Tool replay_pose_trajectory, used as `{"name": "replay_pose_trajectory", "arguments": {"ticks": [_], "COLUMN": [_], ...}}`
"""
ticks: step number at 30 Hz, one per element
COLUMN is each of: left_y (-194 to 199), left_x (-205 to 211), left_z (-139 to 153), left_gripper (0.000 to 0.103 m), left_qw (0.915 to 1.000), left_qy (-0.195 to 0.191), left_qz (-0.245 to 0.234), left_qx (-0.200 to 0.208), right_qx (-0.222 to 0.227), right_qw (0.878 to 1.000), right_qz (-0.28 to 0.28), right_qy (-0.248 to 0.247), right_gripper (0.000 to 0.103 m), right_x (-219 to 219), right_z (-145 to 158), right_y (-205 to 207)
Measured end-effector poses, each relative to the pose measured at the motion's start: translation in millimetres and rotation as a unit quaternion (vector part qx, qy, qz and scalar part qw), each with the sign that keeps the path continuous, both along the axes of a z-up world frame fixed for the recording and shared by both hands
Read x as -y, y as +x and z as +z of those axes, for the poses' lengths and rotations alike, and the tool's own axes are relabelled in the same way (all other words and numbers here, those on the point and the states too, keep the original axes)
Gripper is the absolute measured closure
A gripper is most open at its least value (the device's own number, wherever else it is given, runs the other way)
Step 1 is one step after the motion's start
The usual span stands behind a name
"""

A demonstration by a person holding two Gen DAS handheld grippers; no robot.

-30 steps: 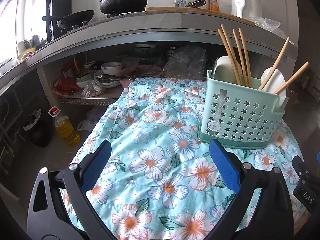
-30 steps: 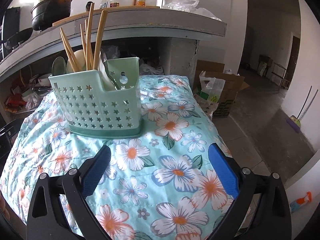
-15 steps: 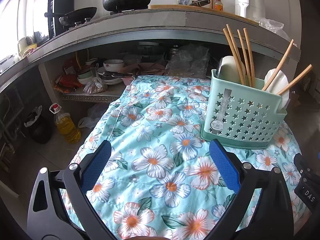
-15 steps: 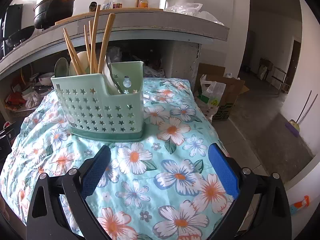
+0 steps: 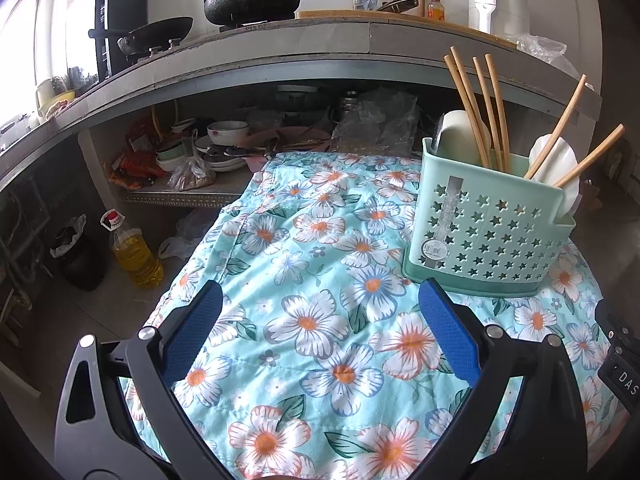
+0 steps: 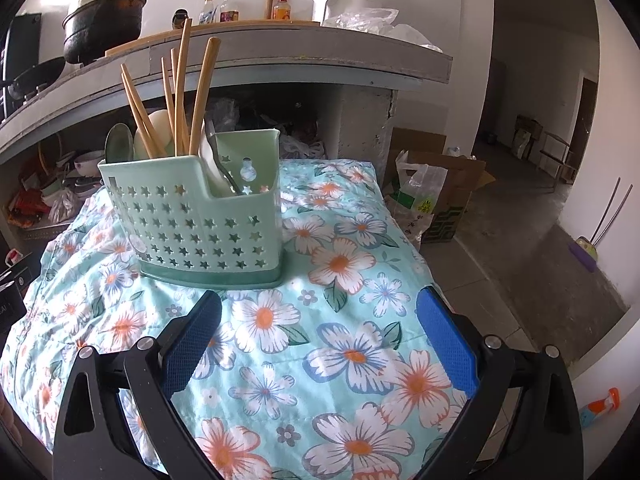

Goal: Organize utensils

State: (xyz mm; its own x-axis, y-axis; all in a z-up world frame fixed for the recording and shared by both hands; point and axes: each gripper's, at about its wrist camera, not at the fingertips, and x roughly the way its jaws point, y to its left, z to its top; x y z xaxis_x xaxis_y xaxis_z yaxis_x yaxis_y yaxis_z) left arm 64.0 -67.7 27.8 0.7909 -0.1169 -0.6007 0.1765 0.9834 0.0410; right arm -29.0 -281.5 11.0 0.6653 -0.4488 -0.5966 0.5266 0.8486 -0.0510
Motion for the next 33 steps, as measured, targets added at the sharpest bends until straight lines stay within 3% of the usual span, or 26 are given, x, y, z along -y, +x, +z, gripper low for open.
{"name": "replay_pose_trajectory", "arguments": {"ticks": [33], "left_y": [1.4], "left_x": [-1.3], "left_z": [0.1], "left_gripper": [0.008], "left_qw": [1.0], "left_qy": [-0.001], "left_qz": [0.0], "left_qx": [-0.005], "right_qx": [0.0], "right_qw": [1.0], "right_qz": [-0.001], "right_qy": [-0.001], "right_gripper": [0.008], "right_x": [-0.9], "right_z": [0.3], "right_y": [0.5]}}
